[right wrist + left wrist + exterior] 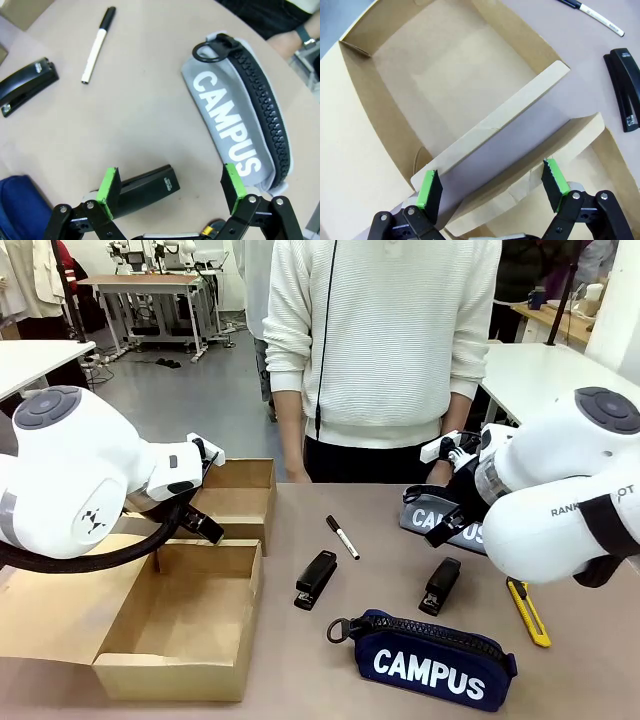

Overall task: Place items inside the box.
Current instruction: Pick up a Pencil pouch or Stapler and place it inside the Mailer Box closest to the robot.

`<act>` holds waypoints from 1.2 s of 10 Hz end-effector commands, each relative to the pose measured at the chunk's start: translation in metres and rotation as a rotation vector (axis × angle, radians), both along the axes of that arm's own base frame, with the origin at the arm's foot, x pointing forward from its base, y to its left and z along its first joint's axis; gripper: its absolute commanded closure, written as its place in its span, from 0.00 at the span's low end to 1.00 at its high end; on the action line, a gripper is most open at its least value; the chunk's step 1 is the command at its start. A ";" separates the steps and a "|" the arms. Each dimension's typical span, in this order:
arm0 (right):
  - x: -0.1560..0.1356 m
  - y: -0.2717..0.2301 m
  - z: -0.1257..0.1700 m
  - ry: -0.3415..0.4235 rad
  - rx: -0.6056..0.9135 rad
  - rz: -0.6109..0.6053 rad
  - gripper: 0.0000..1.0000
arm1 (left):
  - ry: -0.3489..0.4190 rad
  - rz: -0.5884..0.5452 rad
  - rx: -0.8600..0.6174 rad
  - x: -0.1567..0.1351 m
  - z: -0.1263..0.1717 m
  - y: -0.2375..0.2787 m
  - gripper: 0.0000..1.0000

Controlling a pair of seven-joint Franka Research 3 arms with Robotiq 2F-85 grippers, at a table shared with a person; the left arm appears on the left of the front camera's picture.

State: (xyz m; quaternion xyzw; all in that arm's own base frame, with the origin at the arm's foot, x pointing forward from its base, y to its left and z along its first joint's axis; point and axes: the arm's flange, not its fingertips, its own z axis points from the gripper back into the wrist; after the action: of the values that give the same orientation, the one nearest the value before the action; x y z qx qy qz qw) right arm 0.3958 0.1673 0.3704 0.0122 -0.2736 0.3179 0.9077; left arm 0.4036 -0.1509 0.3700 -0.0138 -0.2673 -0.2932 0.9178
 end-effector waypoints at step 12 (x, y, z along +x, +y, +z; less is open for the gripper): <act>-0.161 -0.359 0.101 0.245 1.361 -0.580 0.00 | 0.241 0.474 -1.399 -0.147 0.099 0.331 0.00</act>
State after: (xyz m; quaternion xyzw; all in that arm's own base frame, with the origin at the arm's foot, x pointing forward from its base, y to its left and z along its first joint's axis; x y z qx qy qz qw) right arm 0.2395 -0.2066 0.5143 0.5026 -0.2785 -0.1645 0.8017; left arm 0.2379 0.2063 0.4984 -0.5200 -0.2617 0.0868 0.8084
